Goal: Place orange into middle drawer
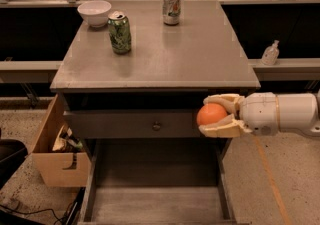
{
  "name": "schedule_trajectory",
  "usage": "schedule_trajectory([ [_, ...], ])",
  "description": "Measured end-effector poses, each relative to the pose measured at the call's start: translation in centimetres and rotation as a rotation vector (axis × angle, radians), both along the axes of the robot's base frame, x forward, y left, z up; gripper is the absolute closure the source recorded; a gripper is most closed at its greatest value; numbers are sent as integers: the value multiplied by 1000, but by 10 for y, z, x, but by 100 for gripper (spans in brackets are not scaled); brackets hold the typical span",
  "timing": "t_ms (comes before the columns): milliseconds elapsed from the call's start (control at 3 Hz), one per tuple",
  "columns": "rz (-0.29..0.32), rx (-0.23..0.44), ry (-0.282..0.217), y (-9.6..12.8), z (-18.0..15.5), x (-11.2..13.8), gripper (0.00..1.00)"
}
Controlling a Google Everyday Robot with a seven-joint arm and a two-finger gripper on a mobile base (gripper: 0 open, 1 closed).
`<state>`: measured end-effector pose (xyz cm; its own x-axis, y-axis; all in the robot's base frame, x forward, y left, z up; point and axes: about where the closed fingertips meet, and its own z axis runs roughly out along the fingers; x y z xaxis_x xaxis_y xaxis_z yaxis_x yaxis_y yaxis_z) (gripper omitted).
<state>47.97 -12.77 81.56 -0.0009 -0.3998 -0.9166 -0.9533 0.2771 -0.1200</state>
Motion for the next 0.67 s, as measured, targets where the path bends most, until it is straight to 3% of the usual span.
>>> schedule_trajectory([
  [667, 37, 88, 60, 35, -102, -21, 100],
])
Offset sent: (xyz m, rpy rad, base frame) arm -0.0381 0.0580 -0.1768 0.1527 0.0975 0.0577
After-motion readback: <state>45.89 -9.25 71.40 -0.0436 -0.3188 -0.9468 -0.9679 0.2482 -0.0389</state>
